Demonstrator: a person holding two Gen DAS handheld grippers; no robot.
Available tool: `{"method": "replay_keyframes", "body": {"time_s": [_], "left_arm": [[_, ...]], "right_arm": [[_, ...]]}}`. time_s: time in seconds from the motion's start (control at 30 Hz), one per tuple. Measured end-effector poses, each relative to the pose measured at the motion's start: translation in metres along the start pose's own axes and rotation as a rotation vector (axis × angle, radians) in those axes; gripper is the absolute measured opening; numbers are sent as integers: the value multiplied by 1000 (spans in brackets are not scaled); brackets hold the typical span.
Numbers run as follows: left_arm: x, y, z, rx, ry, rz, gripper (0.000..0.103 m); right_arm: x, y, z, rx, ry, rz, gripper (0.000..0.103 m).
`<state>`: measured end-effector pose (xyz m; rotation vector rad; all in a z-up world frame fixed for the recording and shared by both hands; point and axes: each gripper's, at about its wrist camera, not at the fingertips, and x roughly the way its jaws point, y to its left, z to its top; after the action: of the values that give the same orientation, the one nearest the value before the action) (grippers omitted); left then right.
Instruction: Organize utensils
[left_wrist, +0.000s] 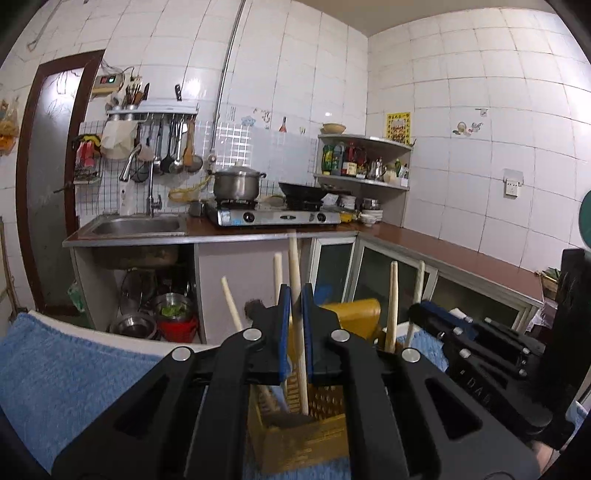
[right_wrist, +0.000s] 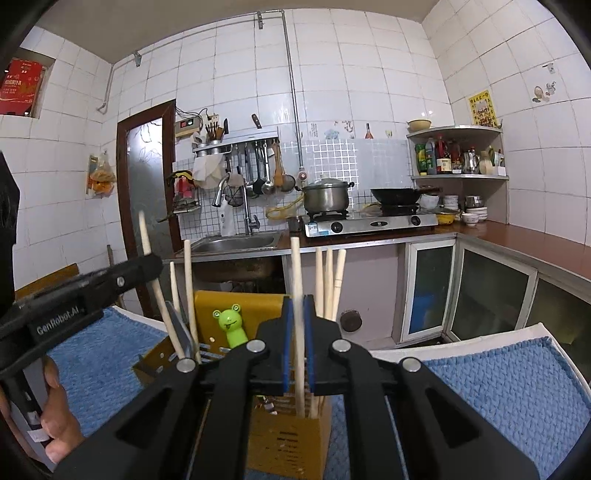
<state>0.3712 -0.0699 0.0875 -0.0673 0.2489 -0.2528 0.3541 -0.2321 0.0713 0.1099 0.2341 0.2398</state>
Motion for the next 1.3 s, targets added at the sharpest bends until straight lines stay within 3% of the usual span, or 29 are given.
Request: {"method": "replay_keyframes", "body": {"time_s": [0.03, 0.07, 0.1, 0.13, 0.2, 0.27, 0.4, 0.6, 0.83, 0.93, 1.17, 1.3], "left_arm": [[-3, 1, -2, -4, 6, 3, 7], [-8, 4, -3, -7, 14, 13, 15], [-11, 5, -4, -7, 16, 23, 31], [-16, 7, -4, -7, 13, 37, 38], [-30, 12, -3, -12, 9, 53, 47], [-42, 15, -2, -15, 21, 52, 52], [-79, 26, -4, -32, 22, 89, 81], [-140, 29, -14, -23, 21, 130, 97], [-201, 30, -40, -55, 54, 208, 98], [-220, 31, -57, -89, 72, 222, 98], [-231, 26, -91, -67, 96, 263, 98], [-233, 22, -105, -40, 71, 287, 98]], "right_arm": [[-3, 0, 0, 0, 8, -8, 7], [-6, 0, 1, 2, 15, -17, 7], [-7, -1, 2, 4, 23, -20, 11], [-10, -1, 2, 8, 32, -22, 29], [-21, -1, 4, 12, 29, -34, 50], [-35, 1, 8, -4, 22, -54, 50], [-66, 9, 11, -24, 30, -76, 61], [-119, 31, 3, -59, 25, -102, 81], [-185, 58, -24, -32, 22, -126, 97], [-204, 63, -40, -14, 30, -133, 99], [-213, 66, -70, -20, 68, -182, 99], [-208, 62, -82, -32, 62, -201, 99]]}}
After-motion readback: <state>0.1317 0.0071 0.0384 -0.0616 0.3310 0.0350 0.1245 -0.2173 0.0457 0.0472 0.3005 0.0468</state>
